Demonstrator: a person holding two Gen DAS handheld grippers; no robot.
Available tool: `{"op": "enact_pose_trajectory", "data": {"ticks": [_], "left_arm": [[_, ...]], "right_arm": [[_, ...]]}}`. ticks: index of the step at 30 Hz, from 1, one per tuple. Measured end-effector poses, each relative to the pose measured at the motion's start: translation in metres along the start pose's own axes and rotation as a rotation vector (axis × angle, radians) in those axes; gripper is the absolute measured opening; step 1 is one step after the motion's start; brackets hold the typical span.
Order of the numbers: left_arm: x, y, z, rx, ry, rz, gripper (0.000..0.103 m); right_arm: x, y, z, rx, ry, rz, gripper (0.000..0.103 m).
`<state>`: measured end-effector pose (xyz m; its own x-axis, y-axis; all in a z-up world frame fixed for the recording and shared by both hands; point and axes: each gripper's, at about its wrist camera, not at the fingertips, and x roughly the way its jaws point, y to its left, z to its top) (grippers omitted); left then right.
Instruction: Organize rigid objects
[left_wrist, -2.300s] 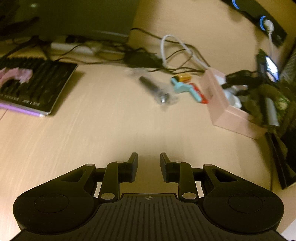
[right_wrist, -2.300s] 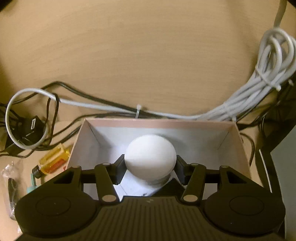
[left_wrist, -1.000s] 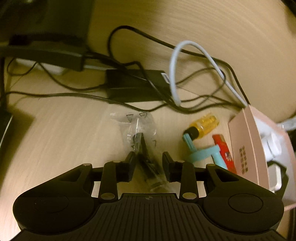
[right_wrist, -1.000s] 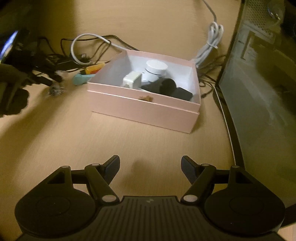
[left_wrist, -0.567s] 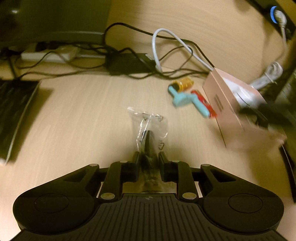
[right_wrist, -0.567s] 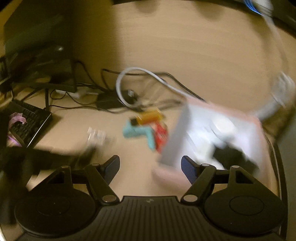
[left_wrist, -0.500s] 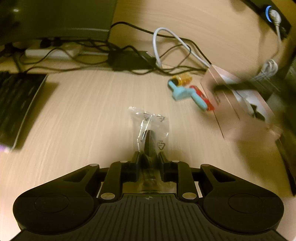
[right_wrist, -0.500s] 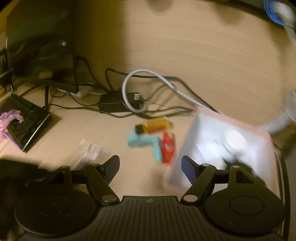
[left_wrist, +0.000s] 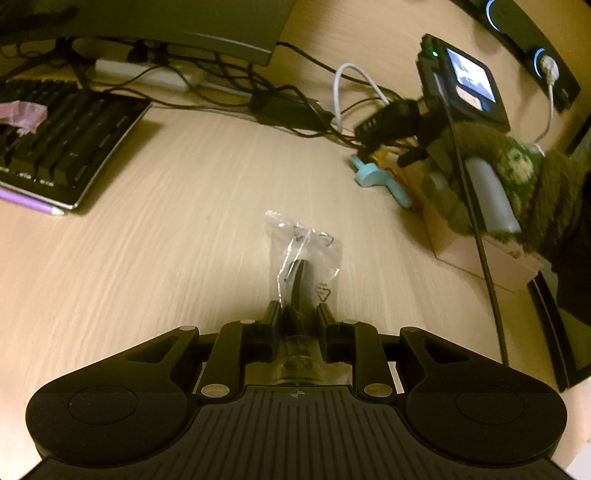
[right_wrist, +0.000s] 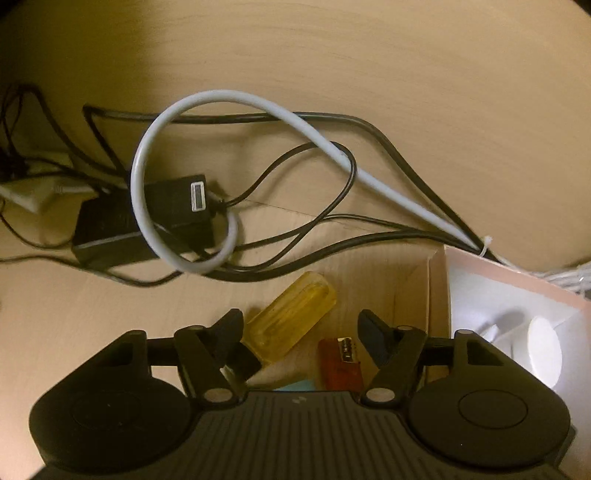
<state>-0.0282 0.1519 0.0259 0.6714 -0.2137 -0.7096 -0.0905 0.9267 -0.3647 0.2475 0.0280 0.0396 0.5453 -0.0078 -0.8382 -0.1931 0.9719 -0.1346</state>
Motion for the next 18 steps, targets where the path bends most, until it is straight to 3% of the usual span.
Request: {"op": "enact_pose_trajectory", "data": {"ticks": [1, 2, 5, 13, 18], "left_arm": [[0.0, -0.001, 0.001, -0.002, 0.001, 0.003, 0.024], [0.001, -0.001, 0.001, -0.002, 0.003, 0.004, 0.024], [0.003, -0.002, 0.004, -0.002, 0.009, 0.001, 0.024], [0.012, -0.005, 0.01, -0.025, 0.026, -0.012, 0.024], [0.017, -0.014, 0.014, -0.02, 0.051, -0.002, 0.024]], "right_arm": [[-0.002, 0.0, -0.004, -0.029, -0.006, -0.004, 0.046], [-0.003, 0.003, -0.007, -0.058, 0.004, 0.019, 0.039], [-0.015, 0.007, -0.028, -0.092, 0.013, 0.077, 0.028], [-0.071, 0.007, -0.094, -0.162, 0.023, 0.227, 0.027], [-0.1, 0.004, -0.142, -0.271, -0.025, 0.251, 0.028]]}}
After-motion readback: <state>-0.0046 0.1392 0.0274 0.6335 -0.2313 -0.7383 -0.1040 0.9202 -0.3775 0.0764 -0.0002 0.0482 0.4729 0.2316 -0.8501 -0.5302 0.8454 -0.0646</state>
